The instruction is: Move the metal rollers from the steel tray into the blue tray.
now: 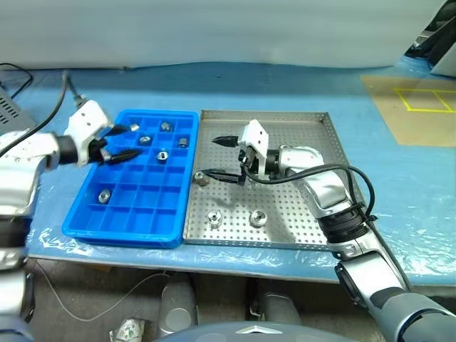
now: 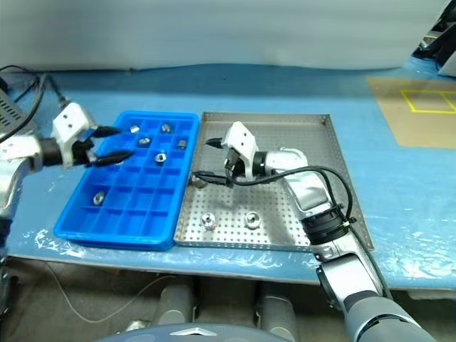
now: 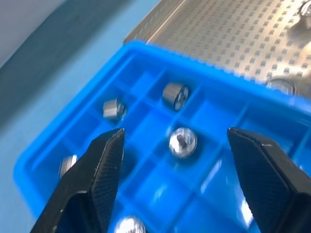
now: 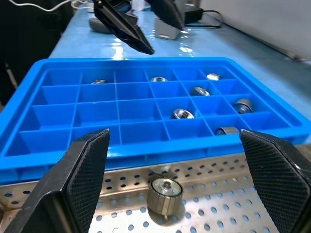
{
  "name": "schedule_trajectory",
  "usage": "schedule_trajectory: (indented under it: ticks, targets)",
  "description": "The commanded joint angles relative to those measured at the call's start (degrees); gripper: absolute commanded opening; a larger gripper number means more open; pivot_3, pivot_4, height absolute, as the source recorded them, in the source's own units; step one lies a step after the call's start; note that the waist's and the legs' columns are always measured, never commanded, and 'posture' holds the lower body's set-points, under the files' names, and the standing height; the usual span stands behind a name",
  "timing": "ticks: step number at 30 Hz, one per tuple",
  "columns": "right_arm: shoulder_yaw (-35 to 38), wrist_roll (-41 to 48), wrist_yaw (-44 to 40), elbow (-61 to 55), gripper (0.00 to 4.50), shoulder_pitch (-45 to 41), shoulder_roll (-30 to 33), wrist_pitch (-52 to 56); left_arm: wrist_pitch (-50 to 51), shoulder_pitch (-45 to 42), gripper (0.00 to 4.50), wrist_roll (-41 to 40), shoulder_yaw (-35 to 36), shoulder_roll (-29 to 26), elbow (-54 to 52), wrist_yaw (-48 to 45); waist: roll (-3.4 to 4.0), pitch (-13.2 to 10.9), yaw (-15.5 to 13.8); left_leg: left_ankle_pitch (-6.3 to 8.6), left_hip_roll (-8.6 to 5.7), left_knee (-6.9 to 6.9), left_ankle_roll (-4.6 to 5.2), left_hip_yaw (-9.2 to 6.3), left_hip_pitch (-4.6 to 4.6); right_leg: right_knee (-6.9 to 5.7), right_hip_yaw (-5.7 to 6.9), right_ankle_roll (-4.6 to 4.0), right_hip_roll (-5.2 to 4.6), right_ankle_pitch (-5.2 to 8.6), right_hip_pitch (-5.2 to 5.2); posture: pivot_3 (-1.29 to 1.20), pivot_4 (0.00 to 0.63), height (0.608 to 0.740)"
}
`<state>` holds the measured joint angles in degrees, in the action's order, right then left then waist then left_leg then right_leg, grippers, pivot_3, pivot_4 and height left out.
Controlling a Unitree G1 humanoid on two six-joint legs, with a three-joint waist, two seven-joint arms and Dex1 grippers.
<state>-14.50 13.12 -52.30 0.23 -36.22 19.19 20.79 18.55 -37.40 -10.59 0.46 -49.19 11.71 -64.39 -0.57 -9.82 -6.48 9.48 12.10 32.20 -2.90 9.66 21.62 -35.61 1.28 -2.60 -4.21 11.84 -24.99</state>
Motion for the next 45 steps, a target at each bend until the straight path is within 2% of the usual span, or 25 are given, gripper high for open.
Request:
schedule_trajectory:
  ticks: [1, 5, 9, 12, 17, 26, 36, 40, 45]
  targets:
    - [1.82, 0.05, 2.68, -5.17, 4.5, 1.85, 0.77, 1.54, -5.93, -9.53, 3.55, 4.03, -6.53, 3.45, 9.05, -4.42, -0.01, 0.0, 0.7, 0.0, -0.02, 0.01, 0.0, -0.01, 0.01, 0.0, -0.01, 0.01, 0.0, -0.01, 0.0, -0.09, 0.15, 0.74]
    - [3.58, -0.4, 6.51, -8.98, 4.5, 5.24, 1.9, 3.52, -15.81, -21.91, 3.55, 10.07, -14.21, 9.12, 24.11, -10.44, -0.02, 0.0, 1.82, -0.01, -0.06, 0.1, -0.01, -0.07, 0.07, -0.02, -0.03, 0.03, 0.0, -0.02, 0.0, -0.18, 0.15, 0.74]
    - [5.4, -0.51, 10.6, -13.14, 4.5, 9.32, 2.24, 5.47, -25.21, -30.64, 3.55, 15.23, -18.8, 14.01, 38.05, -14.57, -0.03, 0.0, 3.42, 0.0, -0.13, 0.09, 0.01, -0.12, 0.15, 0.14, -0.05, 0.06, 0.01, -0.03, 0.0, -0.27, 0.15, 0.74]
    - [6.33, -1.07, 13.7, -14.77, 4.5, 12.29, 1.93, 5.54, -31.58, -34.32, 3.55, 19.26, -22.37, 16.21, 45.5, -19.68, -0.03, 0.0, 4.62, 0.03, -0.19, 0.07, 0.08, -0.18, 0.21, 0.22, -0.06, 0.12, 0.01, -0.07, 0.0, -0.33, 0.15, 0.74]
    - [6.41, -2.03, 16.65, -15.01, 4.5, 15.98, 1.45, 3.89, -36.47, -36.48, 3.55, 23.82, -25.87, 19.03, 51.43, -25.41, -0.04, 0.0, 5.76, 0.06, -0.18, 0.06, 0.12, -0.17, 0.21, 0.32, -0.04, 0.13, 0.02, -0.07, 0.04, -0.37, 0.15, 0.74]
    - [5.31, -2.96, 19.41, -17.01, 4.5, 19.39, 0.2, 3.34, -31.93, -37.07, 3.55, 22.61, -28.24, 21.17, 53.96, -28.11, -0.04, -0.01, 5.71, 0.1, -0.18, 0.18, 0.2, -0.17, 0.14, 0.34, -0.07, 0.16, 0.0, -0.1, 0.23, -0.39, 0.15, 0.74]
    - [3.92, -3.35, 20.16, -18.12, 4.5, 19.35, -0.09, 4.46, -30.98, -33.22, 3.55, 16.29, -36.4, 17.01, 47.83, -28.11, -0.04, -0.01, 5.74, 0.11, -0.16, 0.16, 0.21, -0.17, 0.1, 0.36, -0.07, 0.16, 0.01, -0.1, 0.28, -0.38, 0.15, 0.74]
    - [3.17, -4.05, 20.74, -17.56, 4.5, 19.34, -0.63, 3.9, -29.14, -33.0, 4.42, 13.36, -38.57, 15.91, 45.14, -28.11, -0.04, -0.01, 5.8, 0.11, -0.15, 0.15, 0.21, -0.15, 0.04, 0.36, -0.07, 0.15, 0.01, -0.1, 0.31, -0.37, 0.15, 0.74]
    - [3.15, -4.15, 21.61, -17.82, 4.5, 19.65, -1.54, 4.02, -27.13, -31.81, 4.48, 11.7, -42.03, 13.94, 42.07, -28.11, -0.04, -0.01, 5.85, 0.11, -0.15, 0.14, 0.21, -0.14, 0.02, 0.36, -0.09, 0.15, 0.01, -0.1, 0.32, -0.38, 0.15, 0.74]
